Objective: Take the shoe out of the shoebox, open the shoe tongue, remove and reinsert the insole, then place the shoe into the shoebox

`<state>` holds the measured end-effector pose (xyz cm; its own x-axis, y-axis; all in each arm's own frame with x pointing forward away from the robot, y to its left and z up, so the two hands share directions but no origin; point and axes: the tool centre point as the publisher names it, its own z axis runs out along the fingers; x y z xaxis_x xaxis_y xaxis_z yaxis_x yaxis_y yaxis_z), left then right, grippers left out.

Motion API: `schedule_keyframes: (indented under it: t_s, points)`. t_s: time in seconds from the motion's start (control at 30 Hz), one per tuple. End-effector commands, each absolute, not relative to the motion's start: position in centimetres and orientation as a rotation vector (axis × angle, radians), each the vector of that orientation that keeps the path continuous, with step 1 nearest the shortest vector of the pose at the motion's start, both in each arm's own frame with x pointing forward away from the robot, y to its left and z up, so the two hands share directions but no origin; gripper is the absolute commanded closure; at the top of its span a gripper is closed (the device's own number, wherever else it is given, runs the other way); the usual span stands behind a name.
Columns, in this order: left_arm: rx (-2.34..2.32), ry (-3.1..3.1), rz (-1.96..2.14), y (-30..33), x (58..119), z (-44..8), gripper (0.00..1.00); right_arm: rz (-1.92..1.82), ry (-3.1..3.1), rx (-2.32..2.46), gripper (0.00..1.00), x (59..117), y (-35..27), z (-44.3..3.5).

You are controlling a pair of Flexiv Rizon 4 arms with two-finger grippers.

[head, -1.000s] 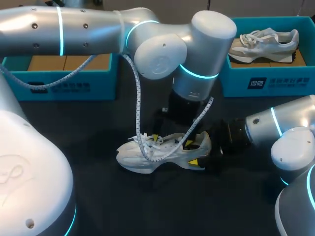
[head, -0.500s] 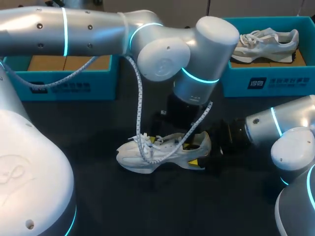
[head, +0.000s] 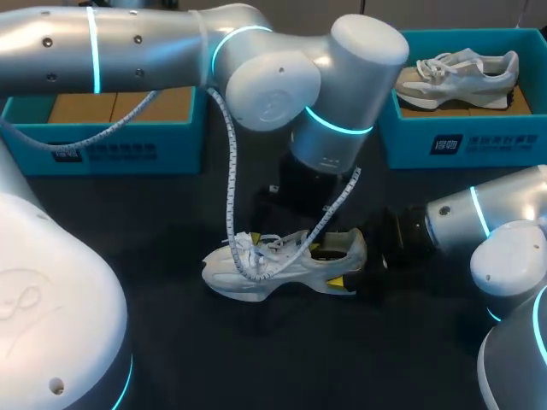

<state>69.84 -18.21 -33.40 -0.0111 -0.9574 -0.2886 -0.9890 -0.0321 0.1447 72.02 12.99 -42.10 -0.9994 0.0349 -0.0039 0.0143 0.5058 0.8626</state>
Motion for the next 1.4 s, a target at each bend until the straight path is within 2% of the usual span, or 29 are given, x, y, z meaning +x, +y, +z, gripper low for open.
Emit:
schedule_keyframes:
  t_s: [0.03,0.07,0.13,0.17,1.4]
  points:
    - [-2.168,2.146,0.428,-17.0,69.6,-33.0,0.75,1.542,2.712,0.045,1.00,71.9,13.2,-42.2]
    - [-2.175,2.159,0.421,-17.1,69.5,-32.9,0.80,1.542,2.712,0.045,1.00,71.9,13.2,-42.2]
    - [-2.186,2.184,0.413,-17.2,69.4,-32.8,0.97,1.542,2.712,0.045,1.00,71.9,13.2,-42.2]
    - [-2.189,2.196,0.410,-17.2,69.3,-32.8,1.00,1.542,2.712,0.045,1.00,71.9,13.2,-42.2]
    - [-2.216,2.227,0.273,-14.8,69.3,-30.3,1.00,1.542,2.712,0.045,1.00,71.9,13.2,-42.2]
